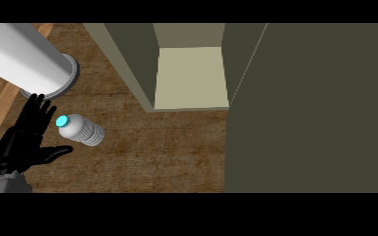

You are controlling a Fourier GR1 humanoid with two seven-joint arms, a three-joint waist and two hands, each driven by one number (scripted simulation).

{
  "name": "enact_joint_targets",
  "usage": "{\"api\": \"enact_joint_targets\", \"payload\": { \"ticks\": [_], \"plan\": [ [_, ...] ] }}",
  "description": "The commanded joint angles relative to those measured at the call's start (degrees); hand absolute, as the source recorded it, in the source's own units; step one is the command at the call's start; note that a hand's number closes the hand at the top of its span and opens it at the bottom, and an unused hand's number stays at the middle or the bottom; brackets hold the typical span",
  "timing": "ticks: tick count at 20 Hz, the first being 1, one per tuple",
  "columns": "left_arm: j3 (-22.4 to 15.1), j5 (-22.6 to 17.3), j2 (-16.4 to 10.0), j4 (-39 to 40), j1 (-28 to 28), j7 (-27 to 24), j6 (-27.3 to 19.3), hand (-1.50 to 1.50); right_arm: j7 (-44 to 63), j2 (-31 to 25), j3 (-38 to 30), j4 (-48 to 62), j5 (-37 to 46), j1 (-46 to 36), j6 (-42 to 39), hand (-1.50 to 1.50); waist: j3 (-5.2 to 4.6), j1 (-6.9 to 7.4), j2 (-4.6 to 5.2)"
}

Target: Pick up the bottled water, place it into the cabinet and close the cabinet

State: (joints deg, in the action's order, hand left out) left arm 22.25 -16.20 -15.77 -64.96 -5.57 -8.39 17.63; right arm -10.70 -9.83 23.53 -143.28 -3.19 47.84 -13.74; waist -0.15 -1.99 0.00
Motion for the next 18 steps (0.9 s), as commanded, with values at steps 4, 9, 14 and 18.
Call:
{"api": "enact_joint_targets", "payload": {
  "ticks": [4,9,14,18],
  "plan": [
    [-0.27,4.08,-0.89,19.28,-5.02,-12.24,4.00,-1.50,-1.40,-3.20,0.67,-8.08,2.59,6.13,-0.11,-1.50,-0.02,-0.25,0.03],
    [-1.56,7.56,-0.52,29.99,-9.49,-21.57,5.87,-1.50,-0.02,-3.77,0.51,-9.09,1.05,3.99,0.98,-1.50,-0.10,0.07,0.41],
    [-2.24,10.27,-0.26,37.69,-10.60,-29.97,7.04,-1.50,-4.34,-6.27,-0.12,-8.82,1.61,7.83,0.07,-1.50,-0.15,-0.70,0.37],
    [0.01,8.29,-1.81,43.86,-14.12,-31.99,11.42,1.50,-4.21,-5.39,2.81,-8.49,3.97,8.06,1.72,-1.50,-0.24,-0.77,0.47]
  ]
}}
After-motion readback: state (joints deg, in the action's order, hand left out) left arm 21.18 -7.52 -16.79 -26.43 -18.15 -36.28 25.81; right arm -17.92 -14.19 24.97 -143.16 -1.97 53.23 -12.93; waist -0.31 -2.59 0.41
